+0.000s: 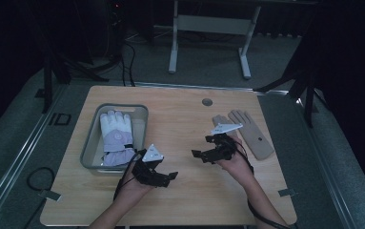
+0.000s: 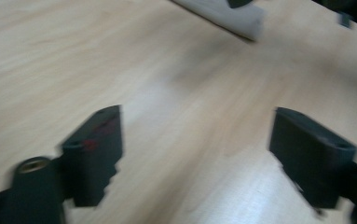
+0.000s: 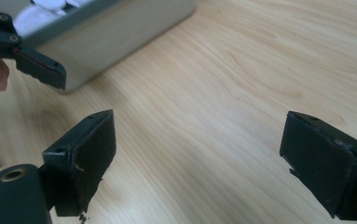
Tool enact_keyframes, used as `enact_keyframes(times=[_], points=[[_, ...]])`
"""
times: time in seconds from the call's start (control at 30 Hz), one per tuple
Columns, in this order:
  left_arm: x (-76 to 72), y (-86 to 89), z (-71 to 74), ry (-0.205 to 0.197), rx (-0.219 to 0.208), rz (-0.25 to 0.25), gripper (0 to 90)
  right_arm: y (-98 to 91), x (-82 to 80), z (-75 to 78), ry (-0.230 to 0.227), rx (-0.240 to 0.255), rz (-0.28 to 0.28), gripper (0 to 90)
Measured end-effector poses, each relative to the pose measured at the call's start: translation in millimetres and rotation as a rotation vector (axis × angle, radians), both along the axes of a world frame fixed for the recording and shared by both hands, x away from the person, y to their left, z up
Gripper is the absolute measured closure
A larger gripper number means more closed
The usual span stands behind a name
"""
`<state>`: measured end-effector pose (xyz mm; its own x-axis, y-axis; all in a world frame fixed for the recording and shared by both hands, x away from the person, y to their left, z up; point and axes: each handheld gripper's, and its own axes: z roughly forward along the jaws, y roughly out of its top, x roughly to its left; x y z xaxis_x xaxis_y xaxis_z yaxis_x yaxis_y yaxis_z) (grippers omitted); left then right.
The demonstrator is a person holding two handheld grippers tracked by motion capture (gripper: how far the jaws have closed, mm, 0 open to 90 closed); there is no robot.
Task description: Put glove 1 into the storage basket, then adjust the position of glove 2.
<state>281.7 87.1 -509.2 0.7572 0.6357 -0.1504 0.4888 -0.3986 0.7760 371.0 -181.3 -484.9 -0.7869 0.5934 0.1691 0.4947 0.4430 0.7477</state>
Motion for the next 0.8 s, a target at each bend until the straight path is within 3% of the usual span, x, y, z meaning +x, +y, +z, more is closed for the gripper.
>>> enact_keyframes(times=[0.1,0.2,0.23,0.27,0.4,0.5,0.53,0.63,0.67,0.8], points=[[-2.4,-4.5,-10.0,-0.004,-0.005,-0.017,16.2,-8.5,-2.0,-4.9,-0.006,-0.020,-0.006,10.3],[-5.2,-6.2,-20.6,-0.060,-0.018,-0.023,15.9,-17.6,-3.1,-9.5,-0.033,-0.023,-0.023,14.2],[-5.2,-6.2,-20.6,-0.060,-0.018,-0.023,15.9,-17.6,-3.1,-9.5,-0.033,-0.023,-0.023,14.2],[-6.4,-6.0,-25.3,-0.094,-0.002,-0.008,15.9,-26.7,-3.9,-11.5,-0.064,-0.019,-0.039,15.3],[-6.6,-1.0,-33.6,-0.120,-0.013,0.023,15.9,-43.8,-1.2,-15.1,-0.107,-0.038,-0.087,23.9],[-8.5,1.1,-36.5,-0.137,-0.015,0.035,15.9,-51.8,2.6,-18.0,-0.110,-0.081,-0.128,31.7],[-10.4,2.5,-37.7,-0.153,-0.015,0.040,15.8,-61.2,5.7,-19.5,-0.102,-0.083,-0.156,39.6],[-12.0,3.8,-37.3,-0.164,-0.021,0.039,14.3,-69.8,7.8,-20.3,-0.113,-0.079,-0.187,40.4],[-13.6,5.2,-36.3,-0.176,-0.034,0.042,14.3,-77.5,10.5,-20.7,-0.136,-0.072,-0.206,40.5],[-15.3,6.6,-35.8,-0.172,-0.045,0.045,10.6,-92.2,21.6,-21.5,-0.161,-0.067,-0.250,40.2]])
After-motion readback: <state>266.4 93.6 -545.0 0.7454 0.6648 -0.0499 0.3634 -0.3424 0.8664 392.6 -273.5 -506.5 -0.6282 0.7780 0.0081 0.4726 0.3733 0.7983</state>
